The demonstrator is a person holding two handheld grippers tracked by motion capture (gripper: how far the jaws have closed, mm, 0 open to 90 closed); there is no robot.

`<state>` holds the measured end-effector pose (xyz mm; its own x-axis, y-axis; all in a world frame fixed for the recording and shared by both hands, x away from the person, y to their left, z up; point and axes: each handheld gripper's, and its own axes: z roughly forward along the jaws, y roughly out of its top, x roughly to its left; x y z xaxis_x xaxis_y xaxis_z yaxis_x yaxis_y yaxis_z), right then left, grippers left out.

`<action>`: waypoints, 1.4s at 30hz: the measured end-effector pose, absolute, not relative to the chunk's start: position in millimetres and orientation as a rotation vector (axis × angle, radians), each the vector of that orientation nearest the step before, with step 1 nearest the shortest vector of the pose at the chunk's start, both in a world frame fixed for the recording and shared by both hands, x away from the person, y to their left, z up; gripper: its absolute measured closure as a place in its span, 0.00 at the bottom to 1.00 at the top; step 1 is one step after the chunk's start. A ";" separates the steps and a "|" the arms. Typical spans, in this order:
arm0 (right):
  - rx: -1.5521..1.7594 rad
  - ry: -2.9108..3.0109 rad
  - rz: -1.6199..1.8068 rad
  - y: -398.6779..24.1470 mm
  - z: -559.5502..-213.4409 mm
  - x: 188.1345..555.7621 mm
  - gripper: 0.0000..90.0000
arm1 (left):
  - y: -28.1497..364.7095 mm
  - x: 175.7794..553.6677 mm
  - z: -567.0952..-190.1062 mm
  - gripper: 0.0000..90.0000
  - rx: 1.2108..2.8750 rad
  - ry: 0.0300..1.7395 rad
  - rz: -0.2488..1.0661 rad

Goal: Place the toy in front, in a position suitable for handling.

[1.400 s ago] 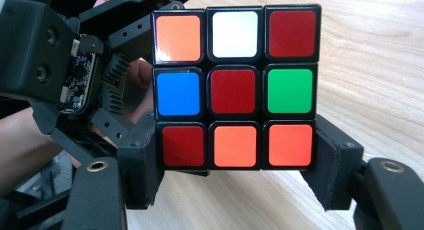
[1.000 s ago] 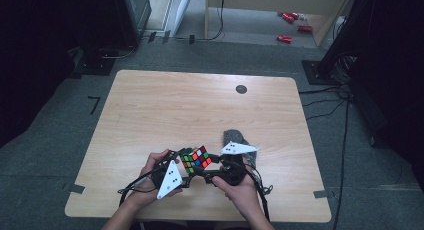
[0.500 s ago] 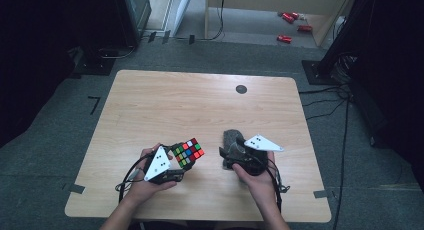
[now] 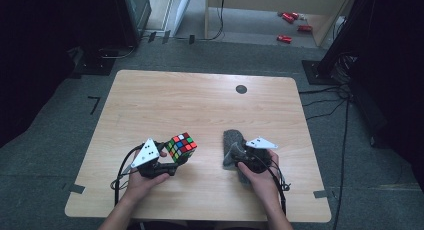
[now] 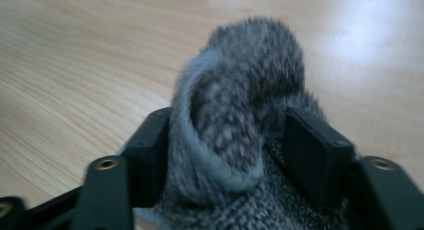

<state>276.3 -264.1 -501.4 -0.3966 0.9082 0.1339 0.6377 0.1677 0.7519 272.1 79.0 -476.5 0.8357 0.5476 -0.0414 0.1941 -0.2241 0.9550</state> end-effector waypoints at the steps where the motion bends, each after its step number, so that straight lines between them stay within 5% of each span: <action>1: 1.482 2.113 1.071 -264.4 -503.2 276.6 0.55 | 77.8 271.5 -476.9 0.36 1.814 0.572 0.379; 3: 1.501 2.150 1.086 -266.0 -504.9 277.4 0.73 | 76.9 270.9 -477.5 0.36 1.827 0.570 0.381; 6: 1.493 2.162 1.111 -264.3 -501.0 275.3 0.78 | 75.6 269.8 -477.4 0.36 1.831 0.557 0.372; 21: 1.004 2.100 1.732 -209.0 -426.1 225.5 0.77 | 48.6 257.4 -483.6 0.37 1.962 0.436 0.349; 42: 1.158 2.087 1.703 -213.8 -446.8 235.5 0.77 | 62.0 259.9 -474.5 0.37 1.897 0.433 0.326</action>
